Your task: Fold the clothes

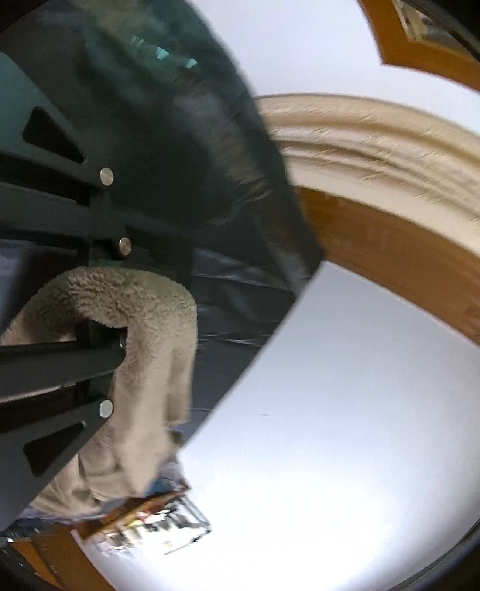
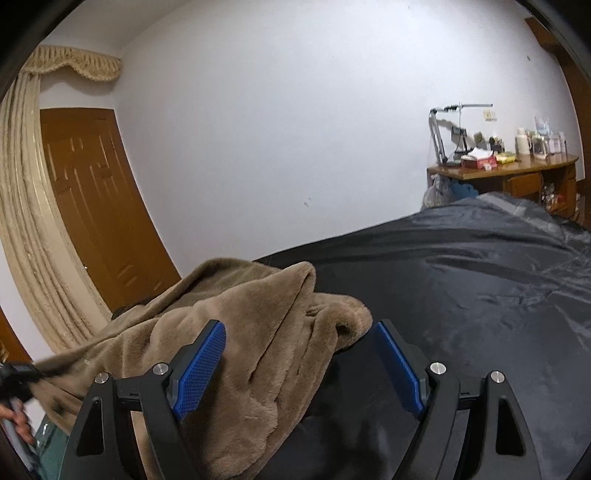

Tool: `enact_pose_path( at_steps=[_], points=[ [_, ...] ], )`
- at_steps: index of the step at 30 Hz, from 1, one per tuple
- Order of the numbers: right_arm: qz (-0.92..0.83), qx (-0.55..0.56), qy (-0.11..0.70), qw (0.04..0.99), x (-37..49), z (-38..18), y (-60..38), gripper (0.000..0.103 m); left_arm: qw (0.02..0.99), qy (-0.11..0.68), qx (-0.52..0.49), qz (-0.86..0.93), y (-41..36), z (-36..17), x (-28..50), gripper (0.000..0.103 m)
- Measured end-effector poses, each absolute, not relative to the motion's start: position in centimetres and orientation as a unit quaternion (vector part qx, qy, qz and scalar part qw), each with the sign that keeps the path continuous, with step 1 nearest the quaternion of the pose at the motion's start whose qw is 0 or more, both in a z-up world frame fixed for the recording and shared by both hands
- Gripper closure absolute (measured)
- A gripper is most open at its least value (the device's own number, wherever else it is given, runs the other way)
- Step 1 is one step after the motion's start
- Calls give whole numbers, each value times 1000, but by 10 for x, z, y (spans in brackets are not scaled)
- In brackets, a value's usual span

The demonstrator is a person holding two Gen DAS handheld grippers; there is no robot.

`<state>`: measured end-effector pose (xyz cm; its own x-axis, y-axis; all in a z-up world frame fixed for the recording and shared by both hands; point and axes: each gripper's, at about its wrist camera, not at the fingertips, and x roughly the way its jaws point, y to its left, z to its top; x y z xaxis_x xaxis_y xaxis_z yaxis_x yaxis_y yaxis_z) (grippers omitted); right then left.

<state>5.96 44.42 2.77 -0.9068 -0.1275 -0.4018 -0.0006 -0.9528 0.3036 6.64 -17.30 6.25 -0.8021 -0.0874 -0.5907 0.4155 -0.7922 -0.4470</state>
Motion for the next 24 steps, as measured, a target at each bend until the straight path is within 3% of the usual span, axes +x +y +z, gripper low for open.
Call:
enact_pose_path(
  at_steps=[7, 12, 18, 24],
  points=[
    [-985, 157, -57, 41, 76, 40, 414, 19, 147, 304, 249, -908, -197, 92, 92, 92],
    [-986, 119, 74, 92, 91, 40, 372, 19, 137, 311, 260, -904, -206, 90, 103, 92],
    [-938, 157, 238, 195, 104, 21, 333, 19, 128, 319, 266, -901, -213, 92, 102, 92],
    [-903, 194, 319, 215, 95, 0, 322, 19, 113, 316, 259, -906, -210, 104, 103, 92]
  ],
)
